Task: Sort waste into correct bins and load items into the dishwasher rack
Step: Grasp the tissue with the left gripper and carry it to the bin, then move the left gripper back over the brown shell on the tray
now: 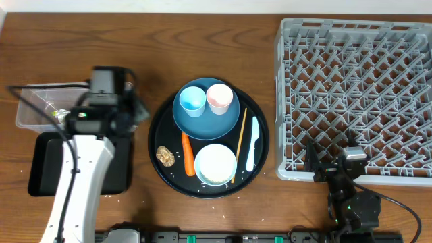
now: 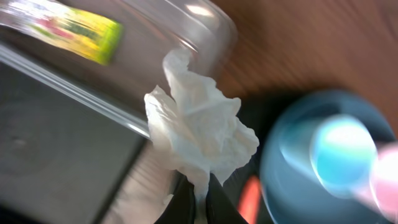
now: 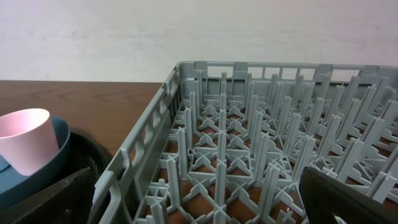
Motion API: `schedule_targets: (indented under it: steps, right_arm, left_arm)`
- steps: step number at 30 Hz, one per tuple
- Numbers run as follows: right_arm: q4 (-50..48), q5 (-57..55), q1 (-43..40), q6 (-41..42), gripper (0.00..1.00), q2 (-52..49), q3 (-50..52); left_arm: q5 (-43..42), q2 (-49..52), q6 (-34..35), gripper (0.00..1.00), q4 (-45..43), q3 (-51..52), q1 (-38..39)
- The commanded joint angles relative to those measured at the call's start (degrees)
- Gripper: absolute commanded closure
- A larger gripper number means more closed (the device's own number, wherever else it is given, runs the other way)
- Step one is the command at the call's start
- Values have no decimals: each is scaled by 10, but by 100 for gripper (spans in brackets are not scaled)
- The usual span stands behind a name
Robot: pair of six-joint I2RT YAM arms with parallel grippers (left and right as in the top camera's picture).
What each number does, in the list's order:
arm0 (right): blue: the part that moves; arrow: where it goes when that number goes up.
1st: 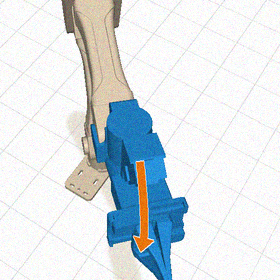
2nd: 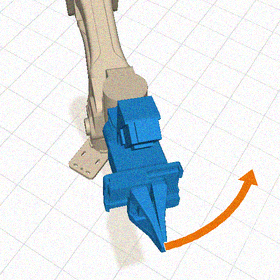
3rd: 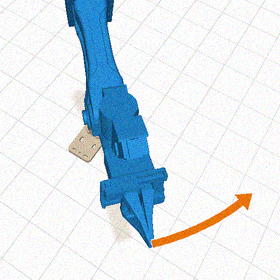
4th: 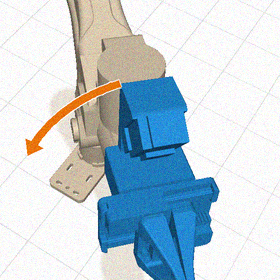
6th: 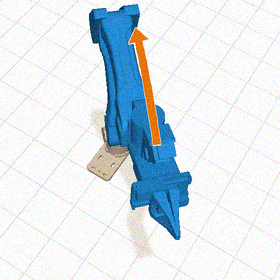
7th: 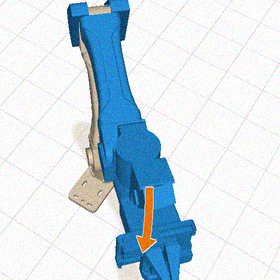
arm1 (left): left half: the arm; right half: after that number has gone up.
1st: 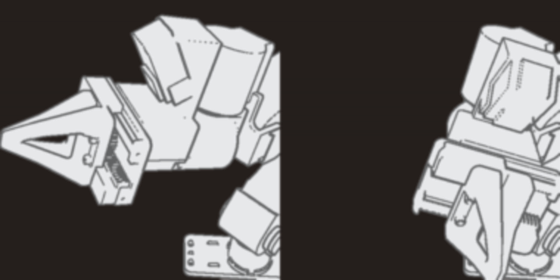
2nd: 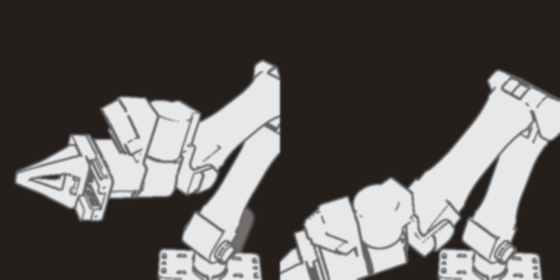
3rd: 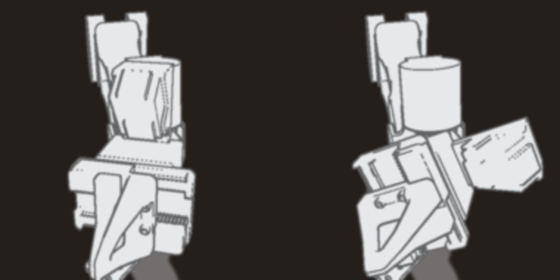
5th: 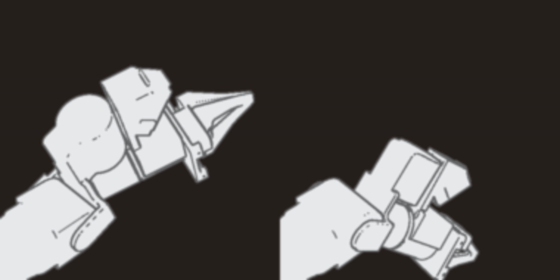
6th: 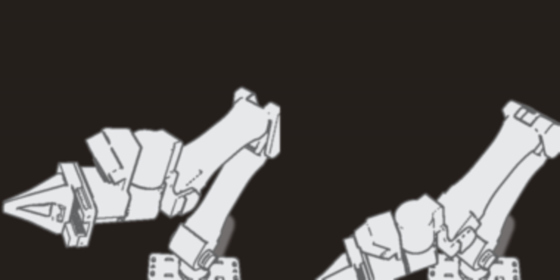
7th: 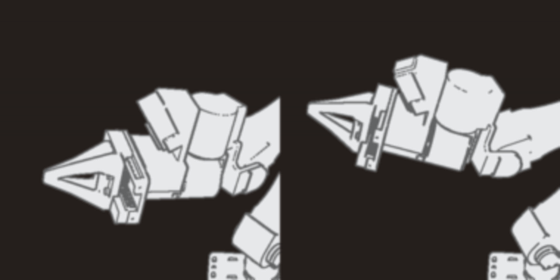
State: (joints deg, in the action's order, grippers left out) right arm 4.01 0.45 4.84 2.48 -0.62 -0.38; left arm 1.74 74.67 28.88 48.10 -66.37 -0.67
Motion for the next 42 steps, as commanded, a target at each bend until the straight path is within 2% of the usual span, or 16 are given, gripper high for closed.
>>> schedule_targets:
  steps: [1, 5, 10, 11, 12, 15, 16, 17, 21, 24, 27, 29, 31, 32, 38, 42]
  right_arm:
    - [2, 2, 0, -4, 1, 3, 1]
    - [2, 2, 0, -4, 1, 3, 1]
    - [2, 2, 0, -4, 1, 3, 1]
    - [2, 2, 0, -4, 1, 3, 1]
    - [2, 2, 0, -4, 1, 3, 1]
    - [2, 2, 0, -4, 1, 3, 1]
    - [2, 2, 0, -4, 1, 3, 1]
    - [2, 2, 0, -4, 1, 3, 1]
    - [2, 2, 0, -4, 1, 3, 1]
    - [2, 2, 0, -4, 1, 3, 1]
    - [2, 2, 0, -4, 1, 3, 1]
    - [2, 2, 0, -4, 1, 3, 1]
    - [2, 2, 0, -4, 1, 3, 1]
    - [2, 2, 0, -4, 1, 3, 1]
    - [2, 2, 0, -4, 1, 3, 1]
    - [2, 2, 0, -4, 1, 3, 1]
  left_arm:
    - [19, 22, -8, 94, -23, -7, -60]
    - [17, 55, -8, 94, -69, -7, -111]
    - [18, 101, -8, 93, -104, -7, -127]
    - [18, 109, -8, 84, -111, -7, -127]
    - [18, 116, -8, 59, -116, -7, -127]
    - [18, 122, -8, 49, -124, -7, -127]
    - [18, 119, -8, 37, -127, -8, -127]
    - [18, 115, -11, 32, -128, -10, -127]
    - [18, 93, -47, 30, -120, -23, -127]
    - [12, 62, -47, 30, -84, -33, -123]
    - [-32, 23, -47, 29, -29, -33, -111]
    - [-75, 0, -47, 21, 17, -33, -97]
    - [-118, -19, -47, 5, 75, -33, -79]
    - [-132, -26, -47, 2, 102, -32, -70]
    - [-169, -30, -48, 3, 192, -14, -12]
    - [-154, -24, -55, 27, 197, 10, 35]
